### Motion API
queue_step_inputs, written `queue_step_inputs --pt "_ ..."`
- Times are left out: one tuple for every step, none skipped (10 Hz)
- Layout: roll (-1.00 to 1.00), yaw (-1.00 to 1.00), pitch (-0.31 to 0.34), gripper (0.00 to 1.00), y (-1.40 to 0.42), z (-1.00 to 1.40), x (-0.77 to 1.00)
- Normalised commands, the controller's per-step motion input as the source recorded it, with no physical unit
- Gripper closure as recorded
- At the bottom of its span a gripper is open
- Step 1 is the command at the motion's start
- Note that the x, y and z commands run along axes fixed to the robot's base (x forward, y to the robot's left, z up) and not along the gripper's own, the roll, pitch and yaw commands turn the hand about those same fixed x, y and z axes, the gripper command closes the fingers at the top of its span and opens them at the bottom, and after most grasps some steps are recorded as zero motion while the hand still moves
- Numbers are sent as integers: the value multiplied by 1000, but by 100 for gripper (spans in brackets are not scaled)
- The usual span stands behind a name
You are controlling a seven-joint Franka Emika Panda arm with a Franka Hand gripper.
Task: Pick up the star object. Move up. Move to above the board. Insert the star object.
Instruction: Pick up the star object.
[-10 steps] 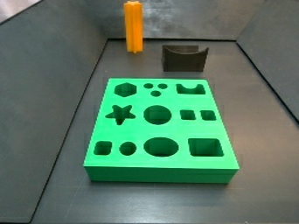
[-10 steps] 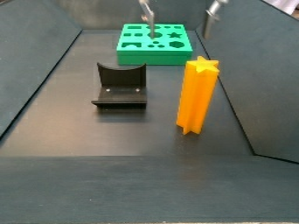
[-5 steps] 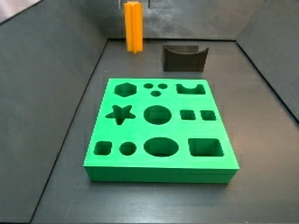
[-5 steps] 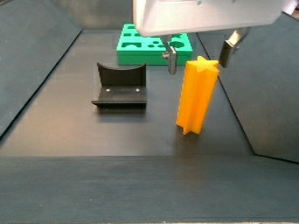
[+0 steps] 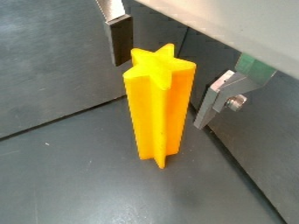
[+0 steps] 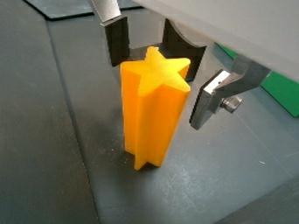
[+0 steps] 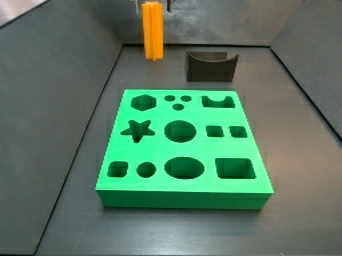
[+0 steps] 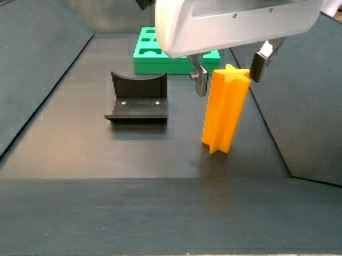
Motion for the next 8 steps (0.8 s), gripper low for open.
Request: queue_step_inputs --pt "0 306 -23 0 -49 -117 0" --pt "-10 343 -37 0 -14 -140 0" --pt "-34 383 -61 0 0 -191 -29" --pt "-17 246 -17 0 0 -131 0" --pt "0 149 0 0 -43 -117 0" --pt "0 109 0 0 -86 -109 66" --pt "0 97 0 0 -34 -137 43" --pt "0 106 0 0 -17 -131 37"
